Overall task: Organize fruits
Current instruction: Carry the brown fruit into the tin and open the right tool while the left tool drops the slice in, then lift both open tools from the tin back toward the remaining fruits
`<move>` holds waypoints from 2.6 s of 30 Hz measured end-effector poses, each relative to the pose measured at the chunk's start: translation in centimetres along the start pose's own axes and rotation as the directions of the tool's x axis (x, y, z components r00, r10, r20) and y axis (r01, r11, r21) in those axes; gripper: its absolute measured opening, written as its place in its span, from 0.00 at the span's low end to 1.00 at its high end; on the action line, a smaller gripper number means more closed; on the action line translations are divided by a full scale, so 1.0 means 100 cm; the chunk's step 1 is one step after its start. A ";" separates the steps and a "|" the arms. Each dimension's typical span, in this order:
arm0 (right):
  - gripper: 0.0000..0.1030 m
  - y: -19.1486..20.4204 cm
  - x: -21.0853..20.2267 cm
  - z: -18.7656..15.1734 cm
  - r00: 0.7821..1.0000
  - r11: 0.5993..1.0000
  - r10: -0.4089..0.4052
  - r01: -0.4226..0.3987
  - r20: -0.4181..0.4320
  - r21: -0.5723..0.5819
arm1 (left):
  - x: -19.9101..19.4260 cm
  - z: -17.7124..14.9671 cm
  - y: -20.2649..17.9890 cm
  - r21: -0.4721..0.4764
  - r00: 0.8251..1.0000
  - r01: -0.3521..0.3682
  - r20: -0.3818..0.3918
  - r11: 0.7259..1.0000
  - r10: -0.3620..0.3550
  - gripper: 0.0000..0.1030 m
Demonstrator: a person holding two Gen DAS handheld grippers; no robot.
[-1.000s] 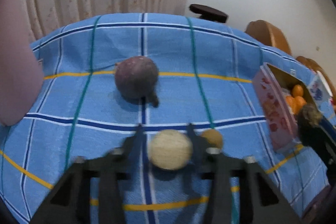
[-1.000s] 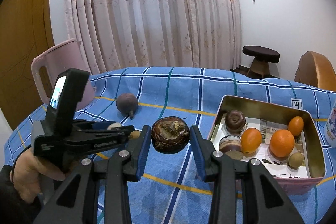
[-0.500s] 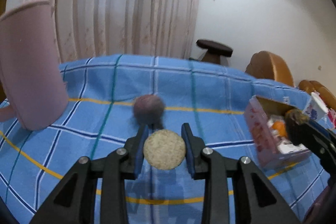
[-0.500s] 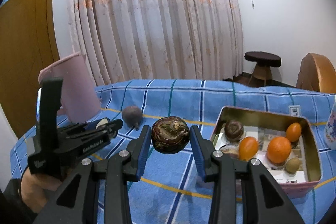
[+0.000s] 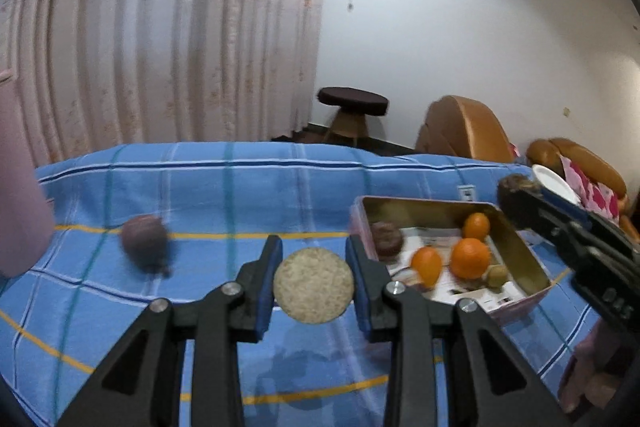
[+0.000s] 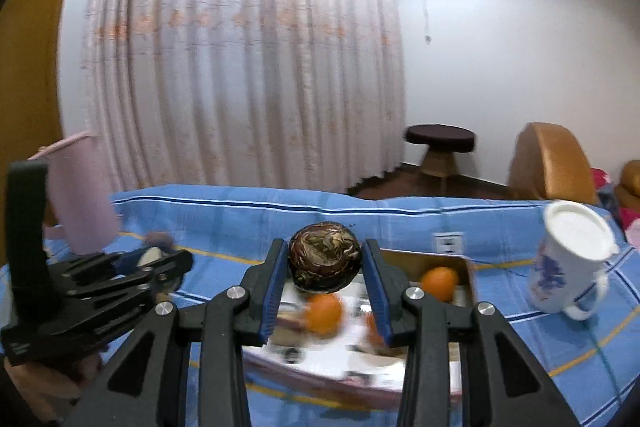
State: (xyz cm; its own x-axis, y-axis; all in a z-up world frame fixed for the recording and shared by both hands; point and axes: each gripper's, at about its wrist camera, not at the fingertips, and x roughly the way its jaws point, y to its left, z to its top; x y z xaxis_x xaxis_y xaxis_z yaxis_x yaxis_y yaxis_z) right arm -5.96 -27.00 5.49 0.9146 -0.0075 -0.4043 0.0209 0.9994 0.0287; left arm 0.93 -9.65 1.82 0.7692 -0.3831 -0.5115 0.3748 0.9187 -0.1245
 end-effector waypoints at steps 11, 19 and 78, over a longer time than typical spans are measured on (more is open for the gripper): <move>0.39 -0.048 0.020 -0.006 0.991 0.993 -0.114 0.113 -0.074 -0.016 | 0.039 0.008 -0.070 0.087 0.997 0.043 -0.063 0.995 -0.037 0.34; 0.39 -0.060 0.042 -0.013 0.984 0.996 -0.083 0.087 -0.157 0.022 | 0.060 0.005 -0.075 0.105 0.993 0.013 -0.115 0.994 0.000 0.34; 0.82 -0.037 0.007 -0.011 0.987 0.986 -0.149 0.143 0.066 0.090 | -0.009 -0.014 -0.001 0.037 0.952 -0.301 0.063 0.953 0.299 1.00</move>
State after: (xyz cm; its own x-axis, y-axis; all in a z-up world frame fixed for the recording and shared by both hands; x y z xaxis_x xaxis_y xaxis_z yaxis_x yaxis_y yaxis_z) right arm -5.87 -30.68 4.12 0.9259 -0.1586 -0.3429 0.1875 0.9809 0.0524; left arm -0.50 -9.25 1.14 0.8771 -0.0966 -0.4704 0.1447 0.9872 0.0670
